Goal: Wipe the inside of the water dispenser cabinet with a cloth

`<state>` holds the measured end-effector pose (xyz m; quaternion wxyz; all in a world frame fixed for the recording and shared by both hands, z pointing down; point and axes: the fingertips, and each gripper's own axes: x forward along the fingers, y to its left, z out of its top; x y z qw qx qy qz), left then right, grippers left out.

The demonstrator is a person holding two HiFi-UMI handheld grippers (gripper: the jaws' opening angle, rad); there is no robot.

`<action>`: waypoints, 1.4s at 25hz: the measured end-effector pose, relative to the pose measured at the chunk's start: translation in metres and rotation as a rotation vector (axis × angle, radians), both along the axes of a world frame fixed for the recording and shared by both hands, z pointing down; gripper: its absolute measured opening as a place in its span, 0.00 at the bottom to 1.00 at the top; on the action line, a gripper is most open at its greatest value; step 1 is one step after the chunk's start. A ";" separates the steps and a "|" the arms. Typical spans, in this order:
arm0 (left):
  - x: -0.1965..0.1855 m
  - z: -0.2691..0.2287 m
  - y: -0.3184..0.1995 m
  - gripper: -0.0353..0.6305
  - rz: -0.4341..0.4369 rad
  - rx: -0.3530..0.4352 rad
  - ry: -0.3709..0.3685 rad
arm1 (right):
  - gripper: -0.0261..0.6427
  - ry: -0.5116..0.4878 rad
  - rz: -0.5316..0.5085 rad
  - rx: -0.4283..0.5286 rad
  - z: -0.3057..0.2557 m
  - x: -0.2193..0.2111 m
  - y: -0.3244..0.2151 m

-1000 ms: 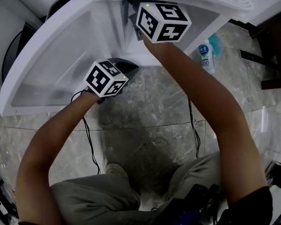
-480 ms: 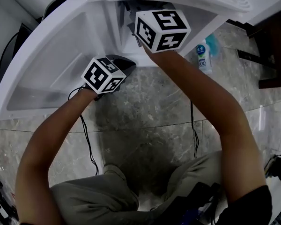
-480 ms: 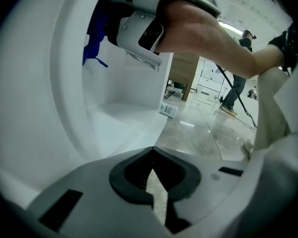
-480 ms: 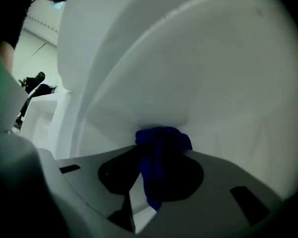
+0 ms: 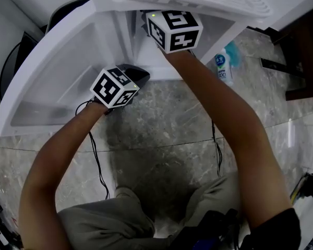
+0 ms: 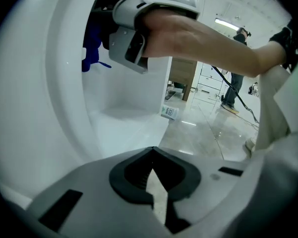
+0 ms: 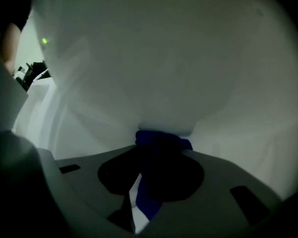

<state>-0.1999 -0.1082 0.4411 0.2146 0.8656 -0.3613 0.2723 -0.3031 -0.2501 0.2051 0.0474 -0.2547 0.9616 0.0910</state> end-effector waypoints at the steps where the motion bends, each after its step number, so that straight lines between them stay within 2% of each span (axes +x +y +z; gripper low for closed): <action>1: 0.000 0.001 0.002 0.06 0.002 -0.004 -0.001 | 0.17 0.006 -0.018 0.003 0.001 0.003 0.009; 5: 0.003 0.006 0.011 0.06 0.021 -0.020 -0.006 | 0.17 -0.008 -0.043 0.004 0.000 0.009 0.031; 9: 0.007 0.008 0.016 0.06 0.033 -0.028 -0.011 | 0.17 -0.001 0.022 0.003 0.001 0.000 0.003; 12: 0.008 0.005 0.019 0.06 0.034 -0.025 -0.008 | 0.17 0.018 0.062 0.038 0.001 -0.006 -0.013; 17: 0.000 0.006 0.022 0.06 0.032 -0.025 -0.019 | 0.17 0.056 0.027 0.046 0.005 -0.004 -0.009; 19: -0.001 0.008 0.022 0.06 0.031 -0.025 -0.023 | 0.17 0.130 0.008 0.065 0.015 -0.003 -0.005; 21: 0.002 0.008 0.021 0.06 0.037 -0.024 -0.022 | 0.17 0.253 -0.007 0.100 0.036 -0.001 0.000; 26: 0.015 0.009 0.021 0.06 0.065 -0.024 -0.009 | 0.17 0.516 -0.062 0.087 0.113 0.008 0.012; 31: 0.013 0.017 0.023 0.06 0.067 -0.038 -0.004 | 0.17 0.716 -0.160 0.099 0.177 0.012 0.032; 35: 0.007 0.024 0.026 0.06 0.054 -0.054 -0.001 | 0.17 0.821 -0.186 0.109 0.212 0.007 0.031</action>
